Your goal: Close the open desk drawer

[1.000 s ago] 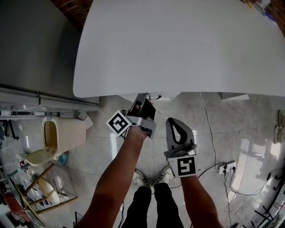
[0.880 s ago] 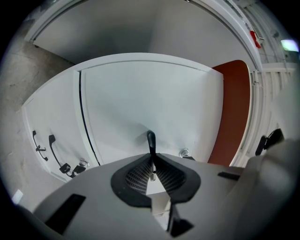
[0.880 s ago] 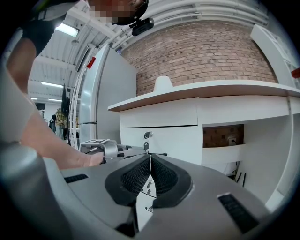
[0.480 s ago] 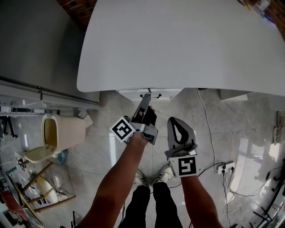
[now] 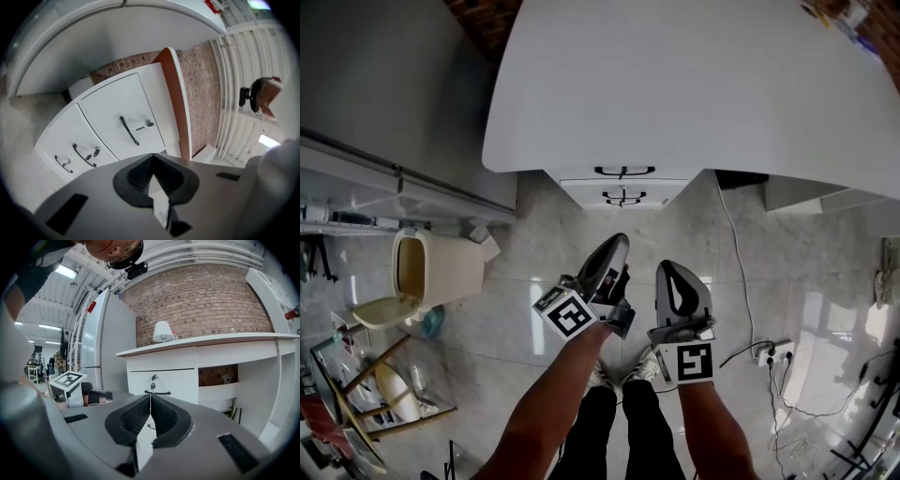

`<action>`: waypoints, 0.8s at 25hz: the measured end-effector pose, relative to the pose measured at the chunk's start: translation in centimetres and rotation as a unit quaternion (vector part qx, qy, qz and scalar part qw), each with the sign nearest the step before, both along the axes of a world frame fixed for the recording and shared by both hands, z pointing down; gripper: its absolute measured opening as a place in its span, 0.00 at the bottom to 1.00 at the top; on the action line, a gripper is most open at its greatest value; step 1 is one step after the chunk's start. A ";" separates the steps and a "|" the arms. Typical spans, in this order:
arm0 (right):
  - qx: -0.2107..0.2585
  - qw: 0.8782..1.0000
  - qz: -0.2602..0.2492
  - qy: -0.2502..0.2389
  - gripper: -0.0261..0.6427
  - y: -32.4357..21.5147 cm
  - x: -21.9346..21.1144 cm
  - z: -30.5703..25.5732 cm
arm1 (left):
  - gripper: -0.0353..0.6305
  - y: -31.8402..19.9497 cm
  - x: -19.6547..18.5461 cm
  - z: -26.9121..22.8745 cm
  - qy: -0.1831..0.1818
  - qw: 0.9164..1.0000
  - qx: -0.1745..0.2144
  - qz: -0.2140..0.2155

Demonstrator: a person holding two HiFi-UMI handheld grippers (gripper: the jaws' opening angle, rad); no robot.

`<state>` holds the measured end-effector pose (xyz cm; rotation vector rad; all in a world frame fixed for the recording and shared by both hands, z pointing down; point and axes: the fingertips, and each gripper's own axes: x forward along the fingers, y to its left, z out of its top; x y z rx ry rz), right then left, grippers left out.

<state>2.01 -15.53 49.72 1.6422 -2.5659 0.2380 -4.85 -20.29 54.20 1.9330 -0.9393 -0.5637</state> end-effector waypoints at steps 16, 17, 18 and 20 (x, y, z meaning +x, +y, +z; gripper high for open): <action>-0.003 0.999 0.033 -0.001 0.08 7.7 0.5 -9.0 | 0.06 12.1 -1.5 -13.3 -0.342 0.926 0.157 0.035; 0.005 1.000 0.031 0.001 0.08 8.0 0.3 -10.4 | 0.06 12.5 -2.1 -14.6 -0.344 0.927 0.150 0.025; 0.015 1.000 0.026 0.005 0.08 8.2 -0.1 -11.8 | 0.06 12.7 -2.9 -15.8 -0.343 0.928 0.143 0.013; 0.033 0.999 0.014 0.012 0.08 8.5 -1.2 -14.5 | 0.06 13.0 -4.4 -18.1 -0.347 0.928 0.135 -0.009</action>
